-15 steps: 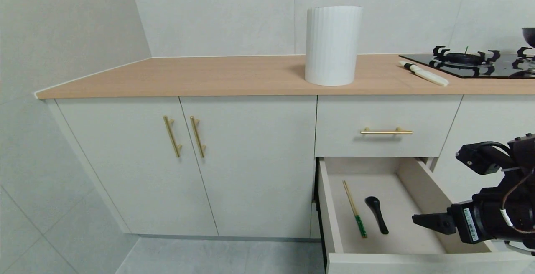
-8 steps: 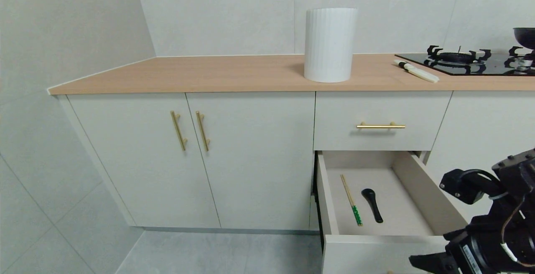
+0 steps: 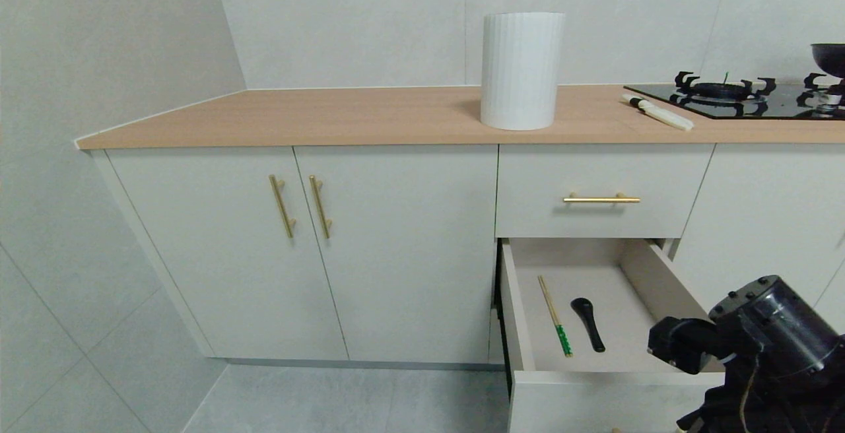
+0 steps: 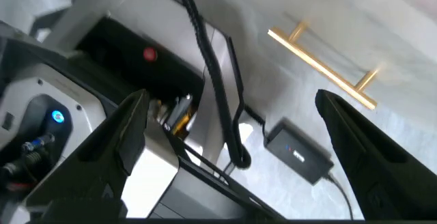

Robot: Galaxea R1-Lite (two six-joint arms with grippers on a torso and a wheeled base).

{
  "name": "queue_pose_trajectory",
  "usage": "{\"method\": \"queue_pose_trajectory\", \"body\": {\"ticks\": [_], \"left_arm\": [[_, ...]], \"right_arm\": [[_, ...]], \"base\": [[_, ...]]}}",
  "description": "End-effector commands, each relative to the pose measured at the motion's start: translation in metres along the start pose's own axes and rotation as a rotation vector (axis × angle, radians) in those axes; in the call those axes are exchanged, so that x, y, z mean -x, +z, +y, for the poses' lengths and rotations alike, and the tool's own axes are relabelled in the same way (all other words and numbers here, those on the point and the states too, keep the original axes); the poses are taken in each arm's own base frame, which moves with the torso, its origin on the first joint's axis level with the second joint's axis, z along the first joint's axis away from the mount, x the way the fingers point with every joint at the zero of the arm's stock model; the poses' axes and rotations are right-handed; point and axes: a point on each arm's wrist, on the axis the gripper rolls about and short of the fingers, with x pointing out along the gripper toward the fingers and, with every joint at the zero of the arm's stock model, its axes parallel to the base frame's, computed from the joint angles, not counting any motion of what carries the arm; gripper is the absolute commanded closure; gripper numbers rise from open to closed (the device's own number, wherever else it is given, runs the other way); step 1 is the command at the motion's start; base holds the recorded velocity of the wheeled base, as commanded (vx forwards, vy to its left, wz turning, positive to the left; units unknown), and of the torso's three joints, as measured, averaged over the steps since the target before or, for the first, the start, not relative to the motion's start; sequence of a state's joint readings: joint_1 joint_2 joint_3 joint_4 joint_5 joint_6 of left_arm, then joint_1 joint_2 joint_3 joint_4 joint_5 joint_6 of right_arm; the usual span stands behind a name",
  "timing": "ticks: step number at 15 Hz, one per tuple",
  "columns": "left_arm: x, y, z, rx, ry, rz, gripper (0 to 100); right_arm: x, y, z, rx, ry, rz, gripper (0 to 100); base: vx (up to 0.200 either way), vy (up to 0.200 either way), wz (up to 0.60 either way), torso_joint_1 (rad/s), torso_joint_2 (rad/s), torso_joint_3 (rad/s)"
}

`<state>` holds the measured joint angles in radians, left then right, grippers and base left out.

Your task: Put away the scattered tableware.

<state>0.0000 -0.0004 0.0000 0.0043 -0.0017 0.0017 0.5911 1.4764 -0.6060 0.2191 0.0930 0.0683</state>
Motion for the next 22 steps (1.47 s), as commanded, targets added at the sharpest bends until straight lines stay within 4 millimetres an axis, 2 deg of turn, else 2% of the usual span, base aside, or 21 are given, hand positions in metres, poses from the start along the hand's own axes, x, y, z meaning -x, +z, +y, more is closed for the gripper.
{"method": "queue_pose_trajectory", "body": {"ticks": [1,7,12,16,22], "left_arm": [[0.000,0.000,0.000,0.000,0.000,-0.001,0],[0.000,0.000,0.000,0.000,0.000,0.001,0],[0.000,0.000,0.000,0.000,0.000,-0.001,0],[0.000,0.000,0.000,0.000,0.000,0.001,0],[0.000,0.000,0.000,0.000,0.000,0.001,0]], "right_arm": [[-0.020,0.002,-0.002,-0.011,-0.010,0.086,0],[-0.035,0.006,-0.007,-0.039,-0.027,0.112,0],[-0.045,0.015,-0.026,-0.118,-0.070,0.068,0],[-0.065,0.021,-0.034,-0.189,-0.171,0.054,0],[-0.069,0.025,-0.045,-0.224,-0.243,0.017,0]], "base": [[0.000,0.000,0.00,0.000,0.00,0.000],[0.000,0.000,0.00,0.000,0.00,0.000],[0.000,0.000,0.00,0.000,0.00,0.000],[0.000,0.000,0.00,0.000,0.00,0.000],[0.000,0.000,0.00,0.000,0.00,0.000]]}}
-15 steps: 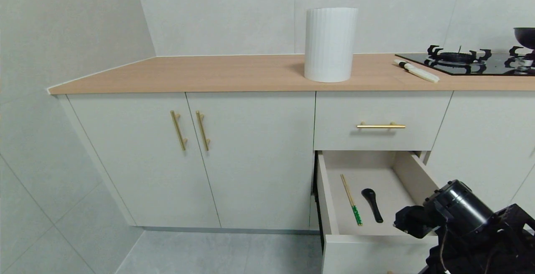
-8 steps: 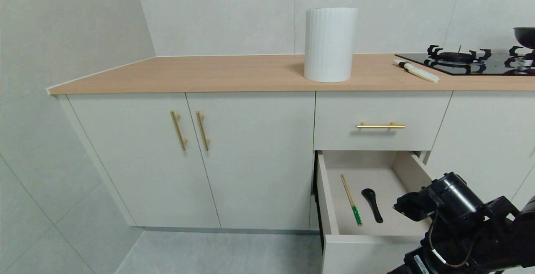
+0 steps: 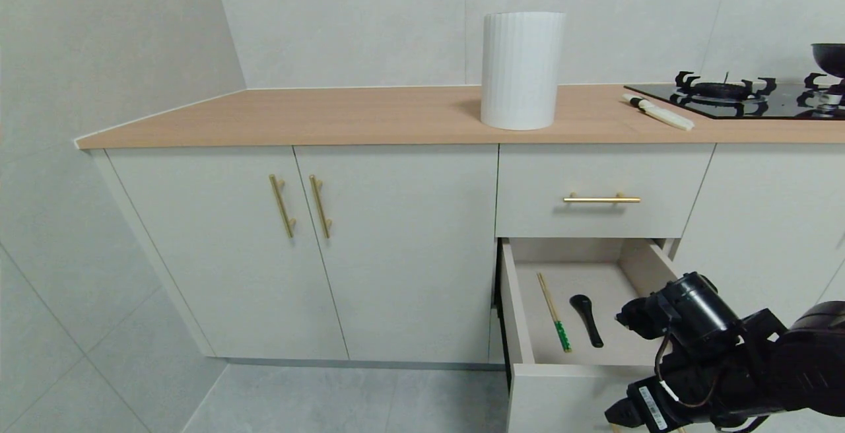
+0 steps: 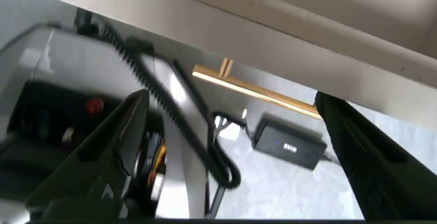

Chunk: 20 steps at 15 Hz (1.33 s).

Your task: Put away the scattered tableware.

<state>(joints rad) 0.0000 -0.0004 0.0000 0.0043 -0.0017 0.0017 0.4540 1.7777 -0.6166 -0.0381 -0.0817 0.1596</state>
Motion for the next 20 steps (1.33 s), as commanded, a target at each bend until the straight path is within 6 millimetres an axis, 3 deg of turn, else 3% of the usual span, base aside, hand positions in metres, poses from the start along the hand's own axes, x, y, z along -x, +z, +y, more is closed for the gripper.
{"method": "queue_pose_trajectory", "body": {"ticks": [1,6,11,20], "left_arm": [[0.000,0.000,0.000,0.000,0.000,0.001,0],[0.000,0.000,0.000,0.000,0.000,0.001,0],[0.000,0.000,0.000,0.000,0.000,0.001,0],[0.000,0.000,0.000,0.000,0.000,0.001,0]], "right_arm": [[-0.004,0.002,-0.006,-0.022,-0.020,0.003,0],[-0.010,0.014,-0.016,-0.065,-0.074,-0.044,0],[-0.037,0.025,-0.015,-0.108,-0.143,-0.117,0],[-0.055,0.075,-0.025,-0.158,-0.182,-0.233,0]], "base": [[0.000,0.000,0.00,0.000,0.00,0.000],[0.000,0.000,0.00,0.000,0.00,0.000],[0.000,0.000,0.00,0.000,0.00,0.000],[0.000,0.000,0.00,0.000,0.00,0.000]]}}
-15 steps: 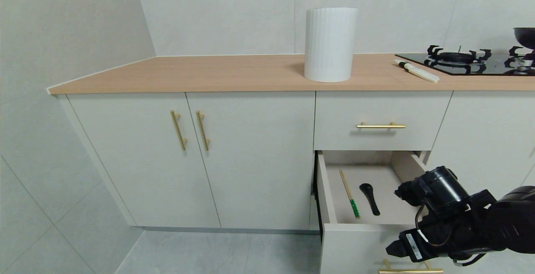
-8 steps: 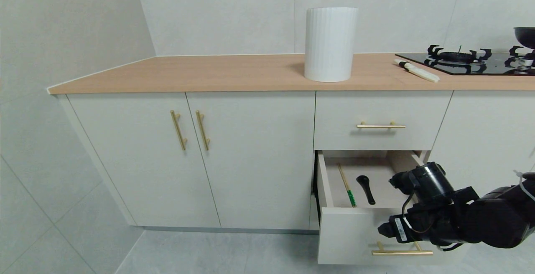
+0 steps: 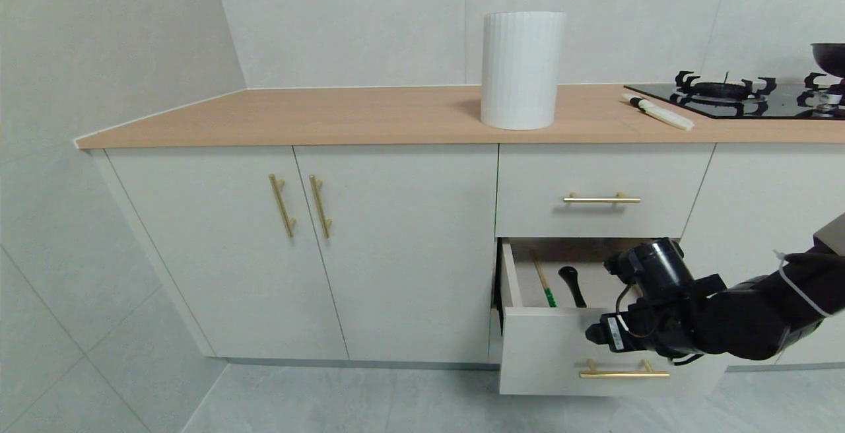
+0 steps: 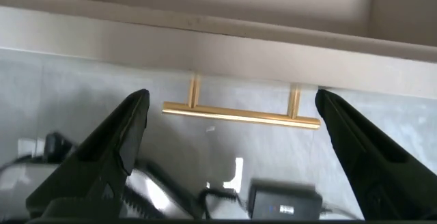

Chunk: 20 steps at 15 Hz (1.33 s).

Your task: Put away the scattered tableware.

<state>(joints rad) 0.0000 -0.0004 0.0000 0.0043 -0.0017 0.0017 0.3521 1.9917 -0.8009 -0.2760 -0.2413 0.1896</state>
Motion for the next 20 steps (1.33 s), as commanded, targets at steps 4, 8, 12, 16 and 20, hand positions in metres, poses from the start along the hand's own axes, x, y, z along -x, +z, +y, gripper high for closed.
{"method": "queue_pose_trajectory", "body": {"ticks": [4,8,12,16,20], "left_arm": [[0.000,0.000,0.000,0.000,0.000,0.001,0],[0.000,0.000,0.000,0.000,0.000,0.001,0],[0.000,0.000,0.000,0.000,0.000,0.001,0],[0.000,0.000,0.000,0.000,0.000,-0.001,0],[0.000,0.000,0.000,0.000,0.000,0.001,0]], "right_arm": [[-0.034,0.032,0.005,-0.036,-0.018,-0.059,0],[-0.058,0.044,-0.002,-0.078,-0.041,-0.070,0],[-0.080,0.046,-0.004,-0.120,-0.041,-0.136,0],[-0.102,0.043,-0.013,-0.156,-0.056,-0.196,0],[-0.125,0.041,-0.026,-0.200,-0.082,-0.273,0]], "base": [[0.000,0.000,0.00,0.000,0.00,0.000],[0.000,0.000,0.00,0.000,0.00,0.000],[0.000,0.000,0.00,0.000,0.00,0.000],[0.000,0.000,0.00,0.000,0.00,0.000],[0.000,0.000,0.00,0.000,0.00,0.000]]}}
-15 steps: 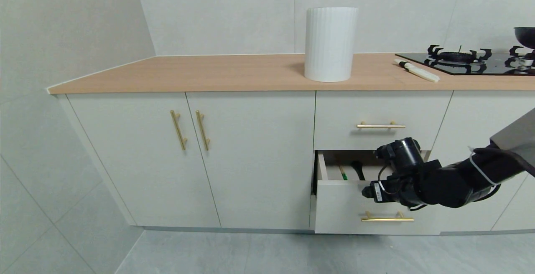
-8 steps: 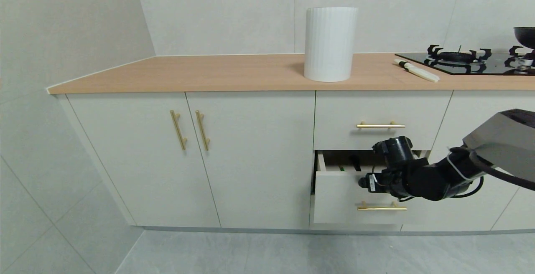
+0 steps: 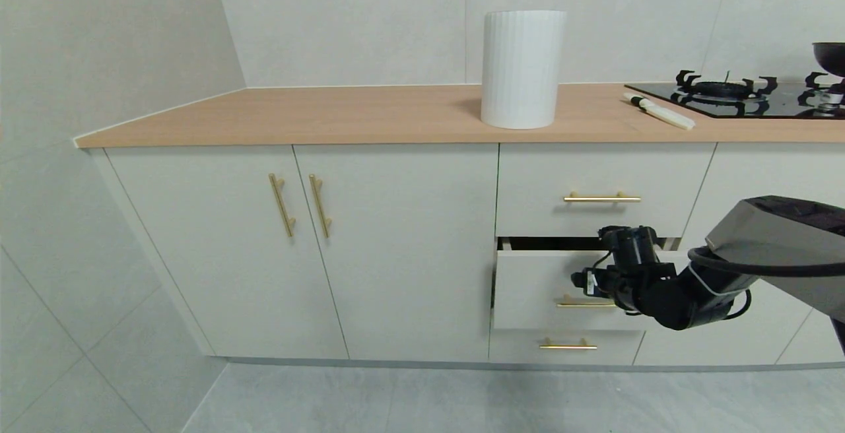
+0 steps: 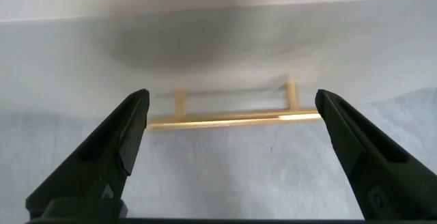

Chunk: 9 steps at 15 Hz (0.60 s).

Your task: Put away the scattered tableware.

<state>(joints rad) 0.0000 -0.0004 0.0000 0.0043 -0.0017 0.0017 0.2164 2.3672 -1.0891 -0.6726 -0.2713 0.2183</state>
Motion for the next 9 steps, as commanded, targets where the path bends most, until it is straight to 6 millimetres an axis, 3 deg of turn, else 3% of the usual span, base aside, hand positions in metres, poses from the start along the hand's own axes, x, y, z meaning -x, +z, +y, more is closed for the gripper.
{"method": "queue_pose_trajectory", "body": {"ticks": [1,9], "left_arm": [[0.000,0.000,0.000,0.000,0.000,0.001,0],[0.000,0.000,0.000,0.000,0.000,0.001,0]], "right_arm": [[-0.015,-0.012,-0.005,-0.005,-0.014,0.006,0],[-0.033,-0.001,-0.013,-0.102,-0.030,-0.046,0]], "base": [[0.000,0.000,0.00,0.000,0.00,0.000],[0.000,0.000,0.00,0.000,0.00,0.000]]}}
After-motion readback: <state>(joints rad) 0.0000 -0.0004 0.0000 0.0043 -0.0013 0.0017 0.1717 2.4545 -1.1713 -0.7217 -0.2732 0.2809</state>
